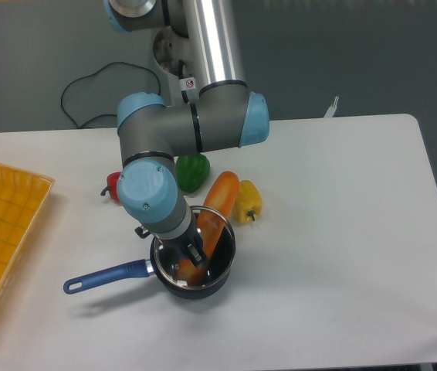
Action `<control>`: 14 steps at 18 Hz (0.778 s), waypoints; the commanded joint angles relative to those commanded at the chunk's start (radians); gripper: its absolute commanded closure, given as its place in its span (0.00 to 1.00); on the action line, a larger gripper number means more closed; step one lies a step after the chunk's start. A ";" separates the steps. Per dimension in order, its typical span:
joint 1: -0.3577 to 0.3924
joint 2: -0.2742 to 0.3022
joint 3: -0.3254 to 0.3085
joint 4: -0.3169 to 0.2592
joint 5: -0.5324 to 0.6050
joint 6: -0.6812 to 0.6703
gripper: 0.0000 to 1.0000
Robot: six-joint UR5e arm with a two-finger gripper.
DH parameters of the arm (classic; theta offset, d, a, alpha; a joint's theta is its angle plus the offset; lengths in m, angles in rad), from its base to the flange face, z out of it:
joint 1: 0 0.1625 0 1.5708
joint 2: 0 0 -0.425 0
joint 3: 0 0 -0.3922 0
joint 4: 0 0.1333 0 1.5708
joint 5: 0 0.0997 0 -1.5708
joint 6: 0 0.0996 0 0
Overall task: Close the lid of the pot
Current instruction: 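Adjust the lid position on the saucepan rim, then open the gripper to release the lid knob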
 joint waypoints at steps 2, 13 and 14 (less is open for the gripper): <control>0.000 -0.002 0.000 0.000 0.000 0.000 0.22; -0.003 0.017 0.000 0.000 0.003 0.000 0.00; -0.003 0.021 0.000 -0.002 0.003 0.000 0.00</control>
